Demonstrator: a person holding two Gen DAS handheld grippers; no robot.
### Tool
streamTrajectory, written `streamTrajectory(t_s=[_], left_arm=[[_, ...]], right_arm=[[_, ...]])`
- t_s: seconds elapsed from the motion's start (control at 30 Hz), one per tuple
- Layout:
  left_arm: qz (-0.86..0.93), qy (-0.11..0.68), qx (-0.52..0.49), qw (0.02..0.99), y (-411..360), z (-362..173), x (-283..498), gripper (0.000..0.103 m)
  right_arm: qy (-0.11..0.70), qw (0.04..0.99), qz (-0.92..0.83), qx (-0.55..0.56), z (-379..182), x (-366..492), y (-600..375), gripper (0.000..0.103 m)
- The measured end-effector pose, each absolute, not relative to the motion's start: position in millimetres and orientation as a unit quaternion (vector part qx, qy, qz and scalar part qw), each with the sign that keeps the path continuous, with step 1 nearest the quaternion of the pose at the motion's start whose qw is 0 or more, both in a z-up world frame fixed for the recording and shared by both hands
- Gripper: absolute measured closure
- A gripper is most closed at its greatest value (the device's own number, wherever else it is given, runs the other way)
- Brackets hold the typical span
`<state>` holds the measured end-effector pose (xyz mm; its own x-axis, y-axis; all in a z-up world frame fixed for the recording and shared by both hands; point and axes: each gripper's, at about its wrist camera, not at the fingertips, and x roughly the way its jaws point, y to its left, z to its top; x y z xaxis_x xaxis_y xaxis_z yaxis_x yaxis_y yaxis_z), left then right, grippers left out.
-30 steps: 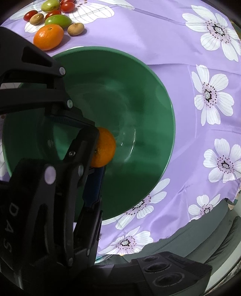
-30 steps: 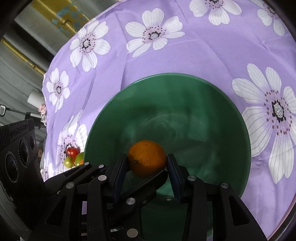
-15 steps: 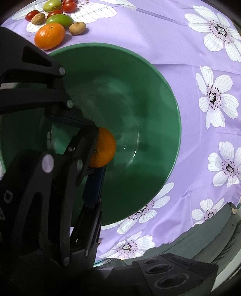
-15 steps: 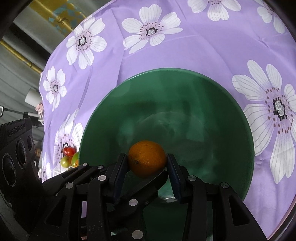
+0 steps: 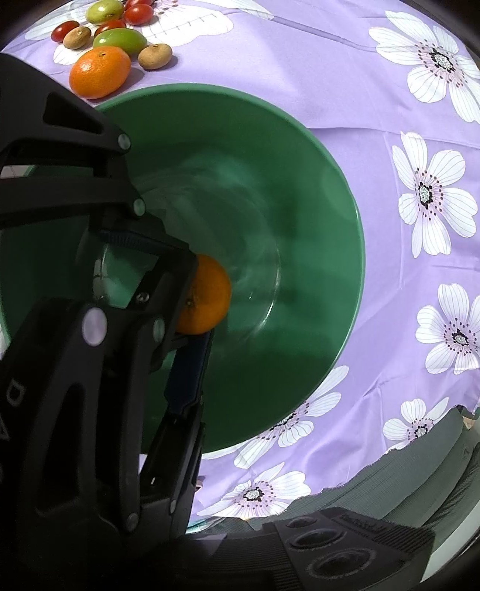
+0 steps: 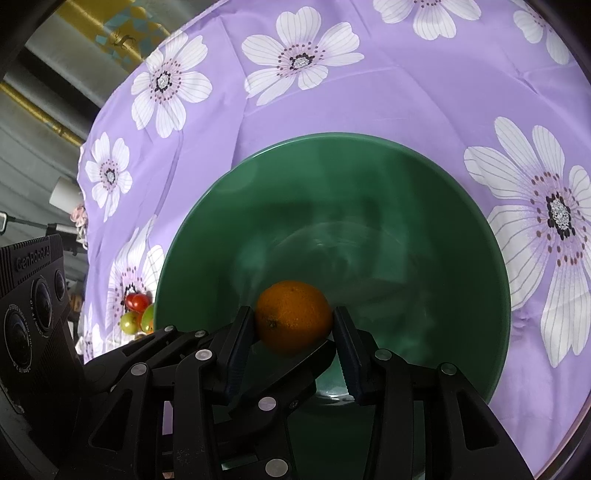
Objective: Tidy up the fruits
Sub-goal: 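Open the right gripper to release the orange and withdraw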
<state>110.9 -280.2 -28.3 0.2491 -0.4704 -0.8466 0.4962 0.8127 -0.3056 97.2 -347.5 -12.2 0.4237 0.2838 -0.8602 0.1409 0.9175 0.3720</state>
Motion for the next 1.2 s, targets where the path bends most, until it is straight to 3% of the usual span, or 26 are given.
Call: streamTrajectory(t_s=[0.1, 0.3, 0.73, 0.93, 1.2], left_arm=[[-0.306, 0.523, 0.013, 0.796, -279, -24, 107, 0.062], [-0.315, 0.504, 0.009, 0.804, -272, -7, 100, 0.060], [-0.291, 0.434, -0.024, 0.852, -229, 45, 74, 0.050], [-0.250, 0.391, -0.058, 0.884, -187, 66, 57, 0.041], [-0.176, 0.344, -0.139, 0.912, -86, 70, 37, 0.040]], right_arm=[[0.531, 0.825, 0.033, 0.190, -8, 94, -347, 0.057], [0.504, 0.841, 0.041, 0.194, 9, 85, -344, 0.038], [0.411, 0.888, 0.041, 0.203, 60, 55, -340, 0.023], [0.363, 0.909, 0.047, 0.196, 82, 41, -328, 0.020], [0.356, 0.915, 0.086, 0.168, 88, 38, -294, 0.020]])
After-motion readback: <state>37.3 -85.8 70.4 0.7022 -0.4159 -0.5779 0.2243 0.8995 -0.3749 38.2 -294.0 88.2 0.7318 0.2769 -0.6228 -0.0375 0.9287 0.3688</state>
